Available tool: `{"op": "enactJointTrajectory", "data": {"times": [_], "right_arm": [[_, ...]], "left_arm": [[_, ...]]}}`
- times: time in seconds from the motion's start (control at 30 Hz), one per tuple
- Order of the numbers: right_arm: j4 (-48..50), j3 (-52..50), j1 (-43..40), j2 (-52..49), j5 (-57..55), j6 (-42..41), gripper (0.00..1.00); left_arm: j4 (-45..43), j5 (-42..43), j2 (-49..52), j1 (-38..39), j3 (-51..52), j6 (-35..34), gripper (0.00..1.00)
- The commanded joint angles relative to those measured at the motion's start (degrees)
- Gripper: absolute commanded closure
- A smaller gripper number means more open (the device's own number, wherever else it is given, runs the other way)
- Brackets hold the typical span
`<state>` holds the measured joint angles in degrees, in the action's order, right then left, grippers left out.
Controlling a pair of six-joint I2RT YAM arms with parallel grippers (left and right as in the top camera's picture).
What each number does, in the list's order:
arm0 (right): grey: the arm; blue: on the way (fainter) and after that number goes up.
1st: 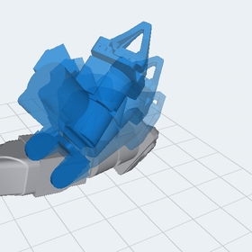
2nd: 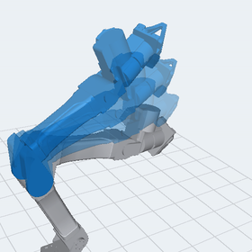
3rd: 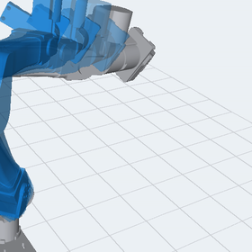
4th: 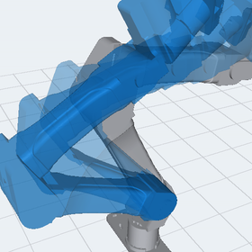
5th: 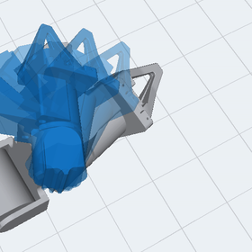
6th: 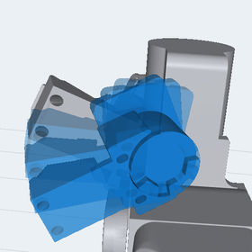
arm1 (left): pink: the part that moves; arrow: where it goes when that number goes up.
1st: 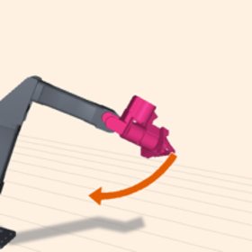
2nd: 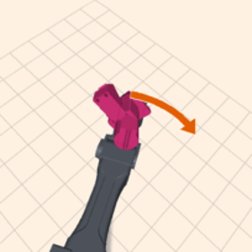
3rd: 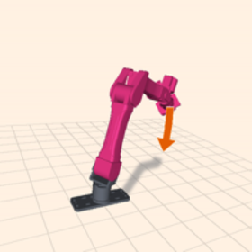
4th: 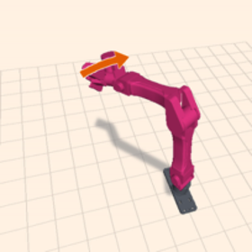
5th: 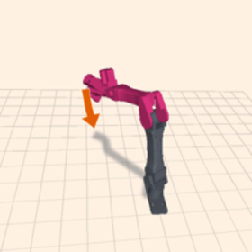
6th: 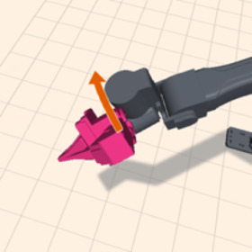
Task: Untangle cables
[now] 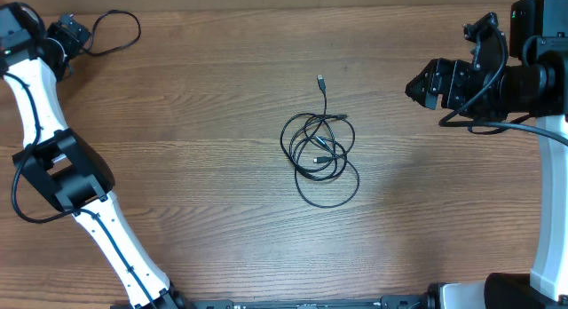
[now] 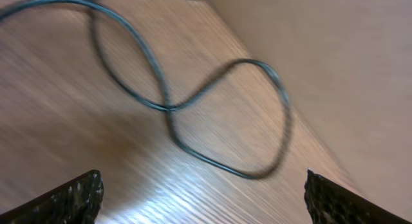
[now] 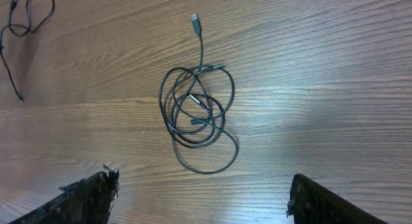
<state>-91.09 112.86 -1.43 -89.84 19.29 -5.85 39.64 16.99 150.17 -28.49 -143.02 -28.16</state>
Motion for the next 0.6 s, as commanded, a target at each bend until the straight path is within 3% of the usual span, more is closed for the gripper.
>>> {"op": "enactJointTrajectory", "data": {"times": [0.0,0.1,0.23,0.4,0.57], "right_arm": [[-0.28,-0.09,-0.13,0.13,0.28,-0.11,0.14],[-0.61,-0.09,-0.13,0.13,0.28,-0.09,0.13],[-0.59,-0.09,-0.13,0.13,0.28,-0.09,0.13],[-0.15,-0.09,-0.13,0.13,0.28,-0.09,0.13],[0.59,-0.09,-0.13,0.13,0.24,-0.09,0.09]], "left_arm": [[0.55,17.46,0.76,-1.31,-5.01,1.55,0.00],[4.46,17.88,0.76,-1.86,-5.70,1.14,0.00],[15.63,9.09,0.76,-2.14,-5.68,1.51,0.00],[21.75,7.15,-0.09,-1.05,-5.75,13.05,0.00],[26.82,4.11,-5.25,1.01,-5.75,13.38,0.00]]}}
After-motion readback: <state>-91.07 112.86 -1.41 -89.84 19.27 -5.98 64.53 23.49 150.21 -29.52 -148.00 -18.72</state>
